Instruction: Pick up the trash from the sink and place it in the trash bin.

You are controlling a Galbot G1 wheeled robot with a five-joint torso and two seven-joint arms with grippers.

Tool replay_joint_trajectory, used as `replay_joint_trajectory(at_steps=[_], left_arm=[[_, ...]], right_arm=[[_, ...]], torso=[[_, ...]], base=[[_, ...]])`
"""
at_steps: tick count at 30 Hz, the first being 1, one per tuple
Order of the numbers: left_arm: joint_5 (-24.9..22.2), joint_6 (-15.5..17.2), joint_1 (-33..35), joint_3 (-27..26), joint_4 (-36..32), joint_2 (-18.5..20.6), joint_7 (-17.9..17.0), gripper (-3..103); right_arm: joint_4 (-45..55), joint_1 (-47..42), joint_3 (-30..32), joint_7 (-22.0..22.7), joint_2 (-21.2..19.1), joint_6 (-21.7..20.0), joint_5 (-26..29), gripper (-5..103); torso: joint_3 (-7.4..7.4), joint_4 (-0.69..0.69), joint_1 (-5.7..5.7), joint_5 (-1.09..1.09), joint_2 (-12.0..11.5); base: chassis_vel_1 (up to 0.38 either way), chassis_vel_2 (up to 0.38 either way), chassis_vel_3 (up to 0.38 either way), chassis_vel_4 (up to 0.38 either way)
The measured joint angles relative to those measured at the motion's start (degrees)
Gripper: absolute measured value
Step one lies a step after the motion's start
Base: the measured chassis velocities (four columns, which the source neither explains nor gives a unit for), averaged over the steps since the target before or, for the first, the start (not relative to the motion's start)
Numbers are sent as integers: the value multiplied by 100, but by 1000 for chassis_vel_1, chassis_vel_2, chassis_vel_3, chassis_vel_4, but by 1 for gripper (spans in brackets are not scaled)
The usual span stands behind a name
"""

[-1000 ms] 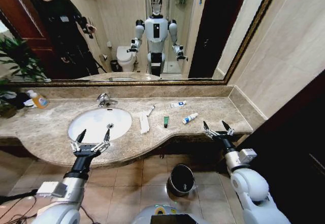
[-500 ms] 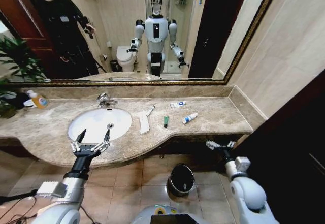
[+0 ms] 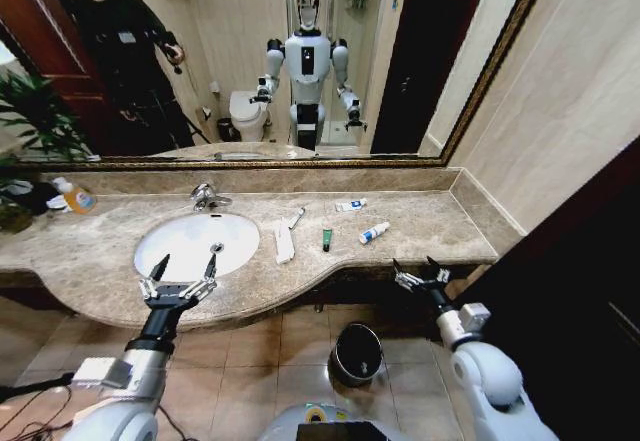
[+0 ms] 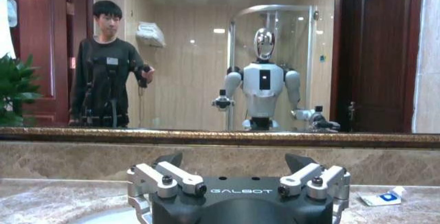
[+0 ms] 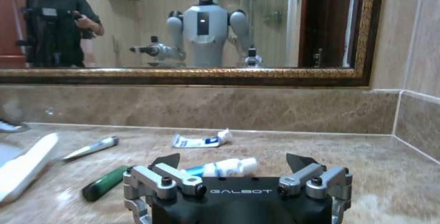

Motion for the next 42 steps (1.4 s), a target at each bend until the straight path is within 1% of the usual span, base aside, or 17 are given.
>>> replay_joint_trajectory(at_steps=[1,2,4,5,7,8,9,10,12,13,14,17,18,20,25,30,42], left_arm=[[0,0,0,0,0,0,0,100],[0,0,0,0,0,0,0,100],[0,0,0,-1,0,0,-1,100],[0,0,0,0,0,1,0,100],[0,0,0,0,0,1,0,100],[0,0,0,0,0,0,0,100],[0,0,0,0,0,1,1,100],[0,0,0,0,0,1,1,100],[0,0,0,0,0,1,0,100],[0,0,0,0,0,0,0,100],[0,0,0,0,0,0,0,100],[0,0,0,0,0,0,0,100],[0,0,0,0,0,0,0,100],[0,0,0,0,0,1,0,100],[0,0,0,0,0,1,0,100],[0,0,0,0,0,0,0,100],[0,0,0,0,0,1,0,100]], right_arm=[[-113,265,-128,276,-171,-163,196,100],[-113,265,-128,276,-171,-163,196,100],[-287,641,-371,673,-361,-370,443,100],[-496,1044,-628,931,-466,-485,618,100],[-597,1234,-726,1001,-476,-534,682,100],[-820,1702,-949,1191,-449,-649,806,100],[-934,1953,-1089,1350,-397,-740,858,100],[-934,1953,-1089,1350,-397,-740,858,100],[-1149,2404,-1453,1826,-227,-1007,921,100],[-1193,2476,-1567,1989,-165,-1091,922,100],[-1193,2476,-1567,1989,-165,-1091,922,100],[-1360,2614,-1994,2564,122,-1371,809,100],[-1360,2614,-1994,2564,122,-1371,809,100],[-1607,2727,-2235,2851,362,-1380,565,100],[-2057,2993,-2435,3072,551,-1244,329,100],[-2304,3154,-2487,3162,594,-1211,167,100],[-2510,3210,-2606,3389,707,-1137,335,100]], torso=[[0,0,0,-1,0],[0,0,0,-1,0],[1,-1,0,-2,0],[0,-1,0,-1,0],[0,-1,0,-1,0],[1,0,0,-2,0],[1,1,1,-2,0],[1,1,1,-2,0],[1,2,1,-3,-1],[1,1,1,-2,-1],[1,1,1,-2,-1],[0,-1,1,-3,0],[0,-1,1,-3,0],[0,-1,0,-1,0],[0,0,1,-2,0],[0,0,1,-2,0],[0,0,0,-2,0]], base=[[0,0,0,0],[0,0,0,0],[0,0,0,0],[0,0,0,0],[0,0,0,0],[0,0,0,0],[0,0,0,0],[0,0,0,0],[0,0,0,0],[0,0,0,0],[0,0,0,0],[0,0,0,0],[0,0,0,0],[0,0,0,0],[0,0,0,0],[0,0,0,0],[0,0,0,0]])
